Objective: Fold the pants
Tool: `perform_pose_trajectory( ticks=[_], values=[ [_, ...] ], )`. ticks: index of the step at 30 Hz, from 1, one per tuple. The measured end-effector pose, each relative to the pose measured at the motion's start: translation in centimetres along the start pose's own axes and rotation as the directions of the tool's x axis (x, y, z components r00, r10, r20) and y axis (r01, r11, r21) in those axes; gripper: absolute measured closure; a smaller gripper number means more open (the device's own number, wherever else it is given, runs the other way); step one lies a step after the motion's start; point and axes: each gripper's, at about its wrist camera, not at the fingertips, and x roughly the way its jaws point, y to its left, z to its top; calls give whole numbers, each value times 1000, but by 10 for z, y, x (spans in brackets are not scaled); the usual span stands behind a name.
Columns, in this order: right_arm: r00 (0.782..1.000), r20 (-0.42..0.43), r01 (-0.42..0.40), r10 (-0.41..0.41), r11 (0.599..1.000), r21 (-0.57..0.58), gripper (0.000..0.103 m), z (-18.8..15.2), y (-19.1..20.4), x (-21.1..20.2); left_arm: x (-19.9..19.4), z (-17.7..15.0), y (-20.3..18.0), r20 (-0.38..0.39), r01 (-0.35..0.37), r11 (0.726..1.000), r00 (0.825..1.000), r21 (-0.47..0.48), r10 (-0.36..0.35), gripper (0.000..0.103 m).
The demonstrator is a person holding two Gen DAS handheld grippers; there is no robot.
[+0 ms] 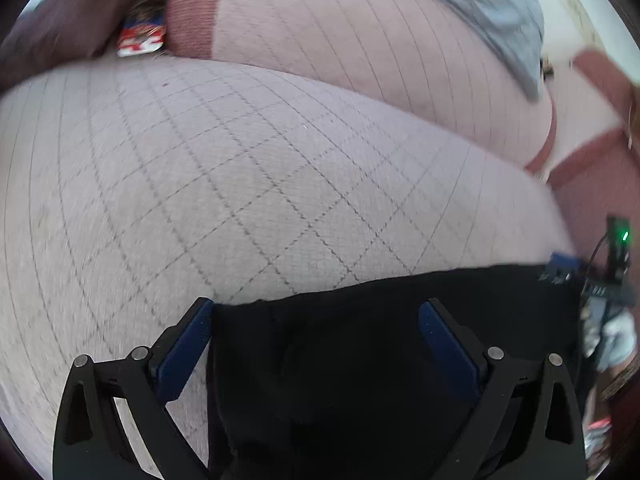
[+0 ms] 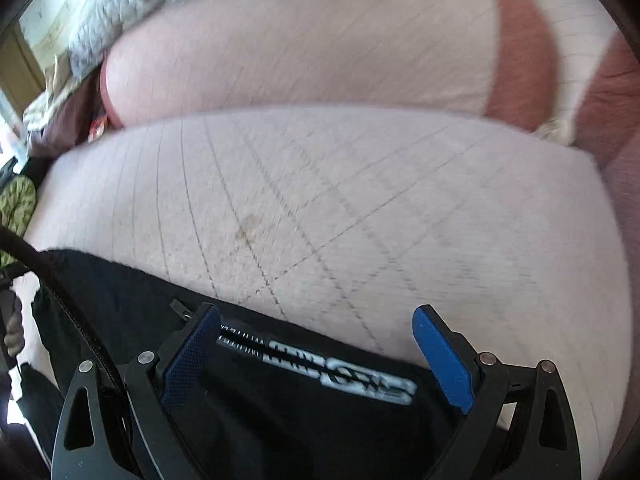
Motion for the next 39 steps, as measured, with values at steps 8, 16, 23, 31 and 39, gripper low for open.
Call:
perform_pose_trajectory(
  ticks=[8,16,23,31,39],
  values=[
    [1000,-10,-14,13,983,-181,43,-19,35,-9,-2,3,-11,2,-53,998,999,45,53,89],
    [999,41,-12,18,991,-135,85,-27,61,-43,-45,-1,-43,105,-116,990,989,85,107,89],
    [991,136,6,4,997,-72,85,-63,75,-108,-118,-31,-68,217,-91,987,974,130,62,89],
    [993,115,21,-14,998,-60,86,-169,102,-148,-171,-138,-83,242,-103,980,968,172,60,89],
    [999,-34,-2,1,999,-33,101,-262,94,-141,-160,-242,-70,86,-90,987,993,133,79,86]
  ],
)
